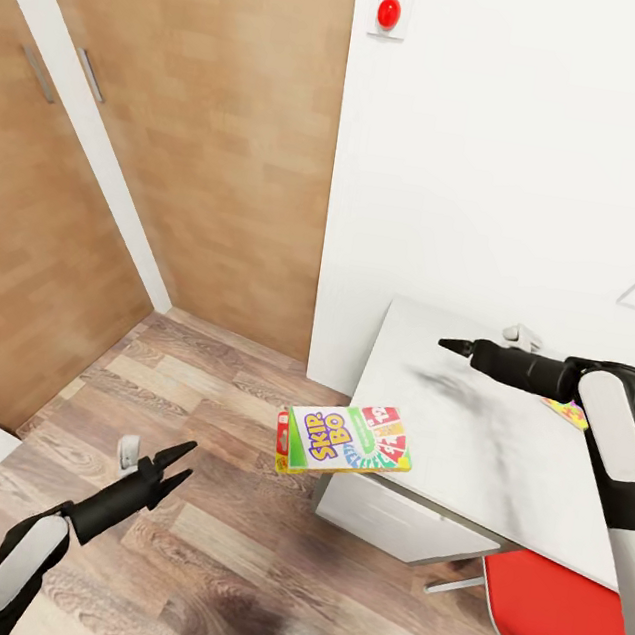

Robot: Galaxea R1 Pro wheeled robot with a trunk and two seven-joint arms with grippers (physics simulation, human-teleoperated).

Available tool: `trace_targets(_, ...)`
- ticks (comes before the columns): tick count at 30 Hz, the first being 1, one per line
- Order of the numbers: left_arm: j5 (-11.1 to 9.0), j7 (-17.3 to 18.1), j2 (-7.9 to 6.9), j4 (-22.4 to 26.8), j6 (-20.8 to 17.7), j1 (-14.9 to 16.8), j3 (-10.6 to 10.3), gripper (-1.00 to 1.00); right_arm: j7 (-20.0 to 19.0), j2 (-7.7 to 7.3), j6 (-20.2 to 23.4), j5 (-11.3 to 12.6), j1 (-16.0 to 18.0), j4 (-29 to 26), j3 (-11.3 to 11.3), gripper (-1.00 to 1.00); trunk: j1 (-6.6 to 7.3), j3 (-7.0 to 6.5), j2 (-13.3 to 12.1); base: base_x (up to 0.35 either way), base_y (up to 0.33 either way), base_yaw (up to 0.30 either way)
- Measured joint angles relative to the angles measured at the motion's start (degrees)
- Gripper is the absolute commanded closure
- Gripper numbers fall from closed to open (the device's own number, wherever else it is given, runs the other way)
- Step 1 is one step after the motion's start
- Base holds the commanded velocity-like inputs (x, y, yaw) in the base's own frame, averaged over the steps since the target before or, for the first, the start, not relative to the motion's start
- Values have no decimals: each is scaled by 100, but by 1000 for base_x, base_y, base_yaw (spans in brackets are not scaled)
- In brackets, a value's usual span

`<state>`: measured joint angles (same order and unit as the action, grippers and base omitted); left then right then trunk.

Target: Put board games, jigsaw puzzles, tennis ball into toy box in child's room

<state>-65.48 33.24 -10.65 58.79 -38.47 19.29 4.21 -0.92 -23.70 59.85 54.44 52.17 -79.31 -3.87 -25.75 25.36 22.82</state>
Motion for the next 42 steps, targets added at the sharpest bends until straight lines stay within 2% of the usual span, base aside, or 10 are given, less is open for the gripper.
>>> trace_targets(1, 224, 327, 11, -229, 130, 65, 2, -100, 1, 0, 0, 5, -24, -93, 1, -100, 0, 0, 0, 0, 0, 0)
trace_targets(2, 230, 338, 11, -237, 134, 67, 2, -100, 1, 0, 0, 0, -25, -96, 1, -100, 0, 0, 0, 0, 0, 0)
trace_targets(4, 589, 824, 43, -653, 360, 200, -1, -100, 0, 1, 0, 7, -60, -241, 3, -100, 0, 0, 0, 0, 0, 0)
trace_targets(5, 593, 832, 43, -660, 363, 203, -1, -100, 0, 1, 0, 3, -61, -243, 3, -100, 0, 0, 0, 0, 0, 0)
trace_targets(6, 722, 1003, 64, -840, 453, 261, -2, -100, -1, 3, 0, 9, -73, -299, 3, -100, 0, 0, 0, 0, 0, 0)
trace_targets(12, 1067, 1424, 147, -1332, 737, 409, -6, -100, -2, 27, 0, 22, -104, -442, 2, -100, 0, 0, 0, 0, 0, 0)
trace_targets(15, 1128, 1482, 161, -1408, 843, 430, -8, -100, -2, 32, 0, 25, -108, -465, -1, -100, 0, 0, 0, 0, 0, 0)
trace_targets(20, 1295, 1588, 193, -1600, 1402, 480, -11, -100, -3, 50, -1, 41, -120, -560, -7, -100, 0, 0, 0, 0, 0, 0)
trace_targets(25, 1355, 1598, 207, -1675, 1700, 506, -15, -100, -3, 56, -1, 47, -126, -601, -10, -100, 0, 0, 0, 0, 0, 0)
trace_targets(42, 1397, 1565, 243, -1763, 1954, 637, -32, -100, -3, 62, -1, 53, -133, -642, -4, -100, 0, 0, 0, 0, 0, 0)
